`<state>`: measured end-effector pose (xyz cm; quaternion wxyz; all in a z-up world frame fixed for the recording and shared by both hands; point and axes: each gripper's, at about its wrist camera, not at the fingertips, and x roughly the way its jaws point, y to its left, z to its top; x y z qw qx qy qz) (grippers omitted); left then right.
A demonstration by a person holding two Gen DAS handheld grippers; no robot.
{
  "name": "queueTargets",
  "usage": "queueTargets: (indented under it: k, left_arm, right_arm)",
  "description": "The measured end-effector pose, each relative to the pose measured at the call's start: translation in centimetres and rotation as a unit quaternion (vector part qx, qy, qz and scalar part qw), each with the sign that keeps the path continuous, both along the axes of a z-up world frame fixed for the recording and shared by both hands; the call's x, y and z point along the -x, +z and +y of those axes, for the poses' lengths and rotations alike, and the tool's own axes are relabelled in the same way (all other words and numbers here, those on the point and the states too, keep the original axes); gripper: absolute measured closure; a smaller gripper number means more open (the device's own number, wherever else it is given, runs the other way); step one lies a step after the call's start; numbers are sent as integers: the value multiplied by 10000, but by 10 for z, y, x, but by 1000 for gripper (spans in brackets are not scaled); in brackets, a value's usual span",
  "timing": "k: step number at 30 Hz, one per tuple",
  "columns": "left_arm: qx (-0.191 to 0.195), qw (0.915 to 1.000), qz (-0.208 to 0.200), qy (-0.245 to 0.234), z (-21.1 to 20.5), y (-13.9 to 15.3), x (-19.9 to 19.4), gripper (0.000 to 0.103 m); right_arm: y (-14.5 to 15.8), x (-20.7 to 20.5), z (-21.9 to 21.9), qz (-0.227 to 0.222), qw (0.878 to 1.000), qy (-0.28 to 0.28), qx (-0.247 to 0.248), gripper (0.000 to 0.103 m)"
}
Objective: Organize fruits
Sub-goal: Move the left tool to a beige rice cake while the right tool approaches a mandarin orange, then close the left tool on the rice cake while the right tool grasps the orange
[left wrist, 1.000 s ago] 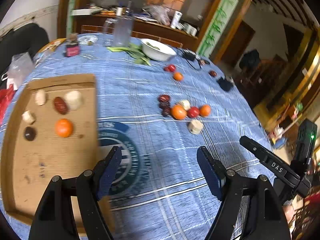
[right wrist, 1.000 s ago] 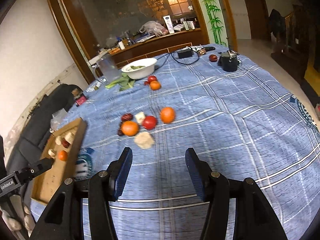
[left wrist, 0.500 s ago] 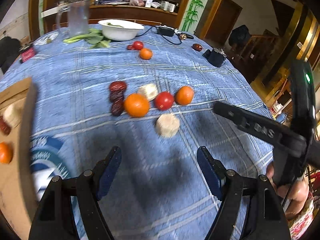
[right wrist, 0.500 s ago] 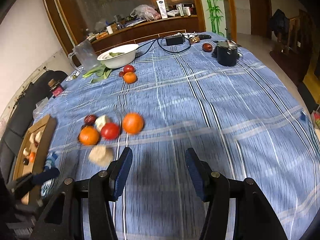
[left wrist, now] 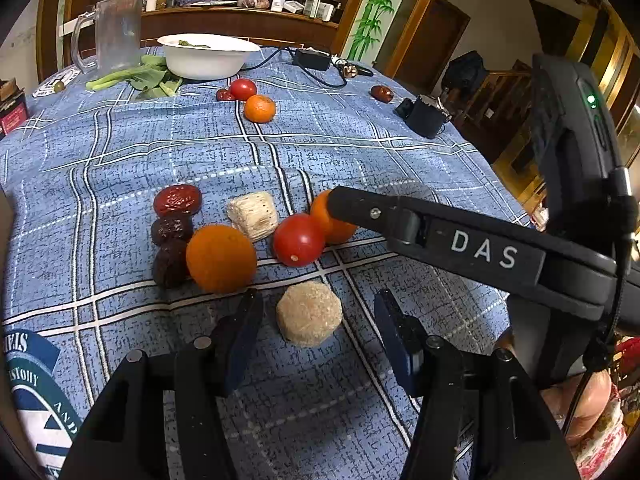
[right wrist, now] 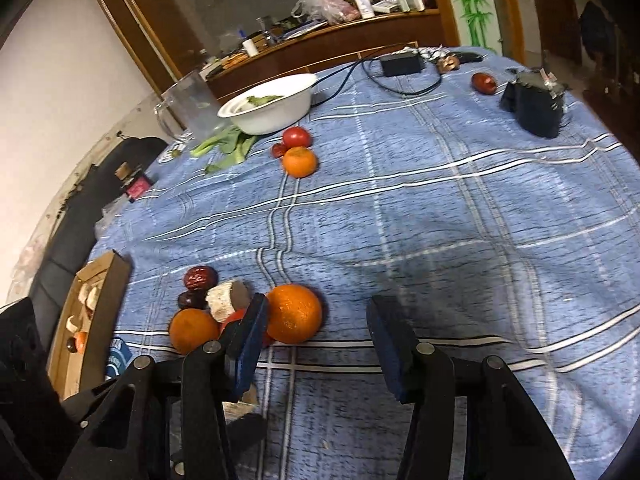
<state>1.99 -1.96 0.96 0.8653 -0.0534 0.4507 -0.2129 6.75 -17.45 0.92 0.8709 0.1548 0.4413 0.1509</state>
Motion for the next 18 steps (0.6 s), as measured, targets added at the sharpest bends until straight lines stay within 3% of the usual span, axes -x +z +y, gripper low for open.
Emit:
queueTargets:
  k: [2, 3, 4, 7, 18]
  left_arm:
    - [48, 10000, -41, -37, 1, -1, 1, 49]
    - [24, 10000, -66, -34, 2, -1, 1, 56]
    - [24, 10000, -61, -58, 2, -1, 2, 73]
    - [135, 9999, -39, -72, 4, -2, 3, 73]
    - [304, 9994, -73, -151, 7, 1, 7, 73]
  right_arm:
    - [-3, -2, -1, 90, 9997, 54, -203, 50]
    - [-5, -3, -1, 136, 9994, 85, -306, 51]
    - [-6, -3, -2, 174, 9989, 111, -420, 55]
    - [-6, -1, -2, 211, 9973, 242, -667, 71]
    - [13, 15, -19, -275, 9987, -119, -411, 72]
